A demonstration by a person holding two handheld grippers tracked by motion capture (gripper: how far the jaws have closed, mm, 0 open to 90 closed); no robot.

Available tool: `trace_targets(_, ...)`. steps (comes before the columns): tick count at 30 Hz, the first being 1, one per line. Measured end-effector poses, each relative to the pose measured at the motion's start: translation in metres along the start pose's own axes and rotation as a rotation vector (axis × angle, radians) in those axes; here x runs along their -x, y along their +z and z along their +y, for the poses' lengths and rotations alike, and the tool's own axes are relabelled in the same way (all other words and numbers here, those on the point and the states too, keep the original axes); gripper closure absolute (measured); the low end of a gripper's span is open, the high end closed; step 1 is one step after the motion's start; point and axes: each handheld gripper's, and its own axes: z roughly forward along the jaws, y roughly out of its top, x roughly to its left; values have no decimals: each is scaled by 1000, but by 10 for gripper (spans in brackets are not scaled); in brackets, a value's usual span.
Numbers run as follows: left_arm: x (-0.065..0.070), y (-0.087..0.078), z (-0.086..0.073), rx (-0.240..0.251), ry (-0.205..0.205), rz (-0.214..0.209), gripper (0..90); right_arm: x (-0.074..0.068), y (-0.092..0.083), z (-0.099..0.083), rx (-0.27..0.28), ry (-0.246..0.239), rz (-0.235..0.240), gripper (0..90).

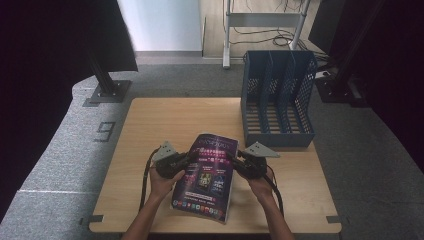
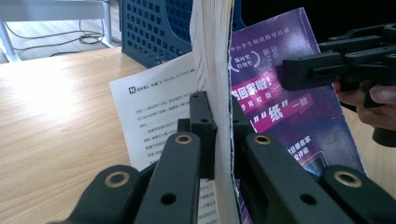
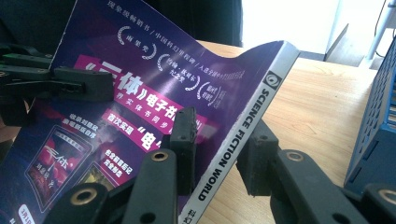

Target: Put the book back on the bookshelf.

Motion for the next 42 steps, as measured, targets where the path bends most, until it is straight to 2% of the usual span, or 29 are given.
trace_targets(8,0,-4,2,19,7,-4,868,-2,-2,2,13,-9,-2,693)
trace_targets(27,1,-4,3,24,13,4,869,-5,-5,5,18,-20,-1,697)
trace_targets(42,-1,4,22,29,41,14,869,-3,-7,16,56,-48,-21,706)
